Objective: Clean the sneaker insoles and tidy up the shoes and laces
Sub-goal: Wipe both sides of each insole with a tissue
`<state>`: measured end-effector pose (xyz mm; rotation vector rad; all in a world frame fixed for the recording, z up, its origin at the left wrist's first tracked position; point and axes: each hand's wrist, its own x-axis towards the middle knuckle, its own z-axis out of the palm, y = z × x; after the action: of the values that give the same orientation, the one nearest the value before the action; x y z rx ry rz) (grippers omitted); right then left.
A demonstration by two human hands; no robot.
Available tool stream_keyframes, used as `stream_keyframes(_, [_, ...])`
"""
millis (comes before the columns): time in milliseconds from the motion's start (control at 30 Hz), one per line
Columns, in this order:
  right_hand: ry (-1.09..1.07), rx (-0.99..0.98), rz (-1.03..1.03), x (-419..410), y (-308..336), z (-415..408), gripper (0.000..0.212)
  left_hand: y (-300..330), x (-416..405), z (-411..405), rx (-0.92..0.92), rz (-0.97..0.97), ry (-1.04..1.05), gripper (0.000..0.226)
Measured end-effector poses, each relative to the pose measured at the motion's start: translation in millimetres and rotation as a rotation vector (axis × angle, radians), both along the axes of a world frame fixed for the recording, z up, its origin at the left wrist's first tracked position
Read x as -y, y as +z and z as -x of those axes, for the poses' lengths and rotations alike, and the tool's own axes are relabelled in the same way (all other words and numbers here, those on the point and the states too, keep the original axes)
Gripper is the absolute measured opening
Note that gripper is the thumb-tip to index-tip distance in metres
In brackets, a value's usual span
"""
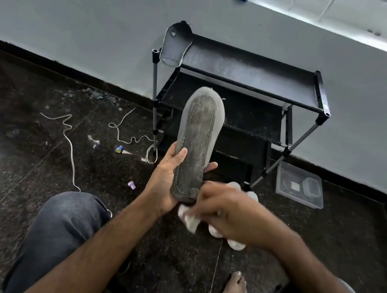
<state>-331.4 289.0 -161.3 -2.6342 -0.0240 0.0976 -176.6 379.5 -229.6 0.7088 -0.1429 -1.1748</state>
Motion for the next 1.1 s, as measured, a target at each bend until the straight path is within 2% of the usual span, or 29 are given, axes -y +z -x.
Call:
stream_keyframes(67, [-0.231, 0.175, -0.070, 17, 9, -7, 0.021, 0, 0, 3, 0.022, 0.027, 0.001, 0.031])
stream_keyframes(167, [-0.520, 0.371, 0.180, 32, 1, -33, 0.020, 3, 1, 8, 0.076, 0.040, -0.018, 0.032])
stream_keyframes(233, [-0.549, 0.369, 0.340, 24, -13, -43, 0.023, 0, 2, 6, 0.072, 0.055, 0.000, 0.034])
stream_keyframes(300, [-0.427, 0.324, 0.380, 7, -30, -38, 0.028, -5, 2, 1, 0.054, 0.046, 0.036, 0.034])
stream_keyframes(400, [-0.102, 0.109, 0.240, -18, -34, -12, 0.032, -9, -2, -5, 0.033, 0.053, 0.022, 0.036])
stream_keyframes(467, [0.013, -0.081, 0.055, -12, -16, -2, 0.027, -10, -1, -4, 0.072, 0.047, 0.018, 0.037])
stream_keyframes(500, [-0.011, -0.108, -0.082, -6, -6, -1, 0.023, -10, 1, -3, 0.086, 0.047, 0.012, 0.036])
stream_keyframes(533, [-0.089, -0.047, -0.210, 1, 1, -2, 0.018, -9, 3, -2, 0.088, 0.044, 0.011, 0.036])
stream_keyframes(600, [-0.315, 0.181, -0.293, 20, 10, -11, 0.014, -8, 6, 1, 0.096, 0.009, 0.037, 0.034])
stream_keyframes(633, [-0.409, 0.283, -0.206, 26, 9, -19, 0.016, -7, 6, 2, 0.104, 0.000, 0.045, 0.034])
stream_keyframes(700, [-0.508, 0.396, 0.103, 30, -6, -32, 0.019, -8, 5, 3, 0.079, 0.033, 0.035, 0.035])
stream_keyframes(767, [-0.471, 0.392, 0.309, 17, -26, -35, 0.022, -10, 2, 1, 0.026, 0.055, 0.046, 0.036])
stream_keyframes(800, [-0.405, 0.367, 0.337, 8, -36, -30, 0.023, -12, 1, -1, 0.014, 0.057, 0.047, 0.036])
stream_keyframes(867, [-0.223, 0.209, 0.229, -10, -41, -13, 0.025, -15, -2, -3, 0.006, 0.069, 0.020, 0.037])
stream_keyframes(967, [-0.059, -0.116, -0.121, -9, -11, 3, 0.019, -11, -2, 2, 0.041, 0.071, -0.006, 0.036])
stream_keyframes(1000, [-0.095, -0.095, -0.210, -4, -1, 3, 0.018, -10, -1, 5, 0.050, 0.070, -0.005, 0.036])
stream_keyframes(1033, [-0.186, 0.006, -0.256, 2, 7, -1, 0.018, -9, 0, 7, 0.048, 0.062, 0.001, 0.037])
stream_keyframes(1100, [-0.406, 0.263, -0.177, 16, 15, -16, 0.016, -6, 0, 12, 0.046, 0.038, 0.012, 0.038])
